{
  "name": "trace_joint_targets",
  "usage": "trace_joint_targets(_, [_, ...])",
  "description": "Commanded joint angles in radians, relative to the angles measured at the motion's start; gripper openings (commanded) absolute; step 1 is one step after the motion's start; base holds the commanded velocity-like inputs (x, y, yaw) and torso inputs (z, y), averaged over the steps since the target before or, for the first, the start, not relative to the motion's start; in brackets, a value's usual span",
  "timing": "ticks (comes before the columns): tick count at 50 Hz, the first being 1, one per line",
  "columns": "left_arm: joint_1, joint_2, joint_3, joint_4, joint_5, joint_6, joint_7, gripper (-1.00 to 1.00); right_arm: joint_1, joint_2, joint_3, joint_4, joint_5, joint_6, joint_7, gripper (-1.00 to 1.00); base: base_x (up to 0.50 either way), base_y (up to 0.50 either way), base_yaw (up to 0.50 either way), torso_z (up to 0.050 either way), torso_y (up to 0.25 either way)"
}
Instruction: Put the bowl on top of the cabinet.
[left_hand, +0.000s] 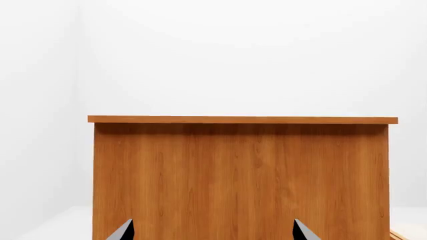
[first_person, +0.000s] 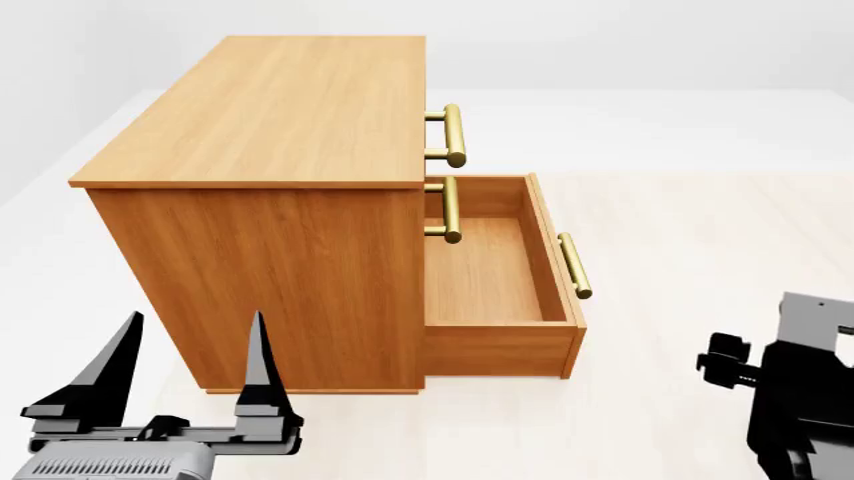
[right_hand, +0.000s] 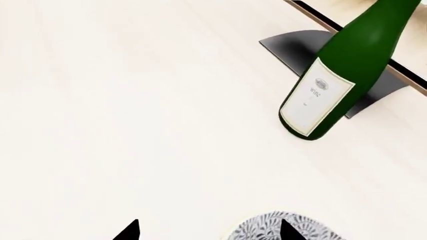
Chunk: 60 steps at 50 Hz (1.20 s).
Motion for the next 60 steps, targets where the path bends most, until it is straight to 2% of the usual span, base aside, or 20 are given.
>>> trace_joint_targets(1, [-0.001, -0.002, 0.003, -0.001, 0.001, 0.0, -0.003, 1.0, -0.004, -0.002, 0.01, 0.03, -0.003, -0.003, 0.013, 1.0, 0.0, 0.0, 0.0, 0.0, 0.0])
trace_joint_targets(26, [-0.003, -0.006, 0.008, -0.01, 0.0, 0.012, -0.007, 1.0, -0.014, -0.009, 0.011, 0.124, -0.012, -0.065, -0.001, 1.0, 0.0, 0.0, 0.0, 0.0, 0.0])
trace_joint_targets(45, [-0.004, -0.009, 0.013, -0.007, 0.0, 0.01, -0.011, 1.0, 0.0, -0.013, 0.021, 0.119, 0.004, 0.012, 0.02, 1.0, 0.0, 0.0, 0.0, 0.0, 0.0])
trace_joint_targets(60, [-0.005, -0.014, 0.014, -0.001, -0.003, 0.006, -0.017, 1.0, 0.011, -0.025, 0.022, 0.157, 0.005, 0.004, 0.023, 1.0, 0.0, 0.0, 0.0, 0.0, 0.0])
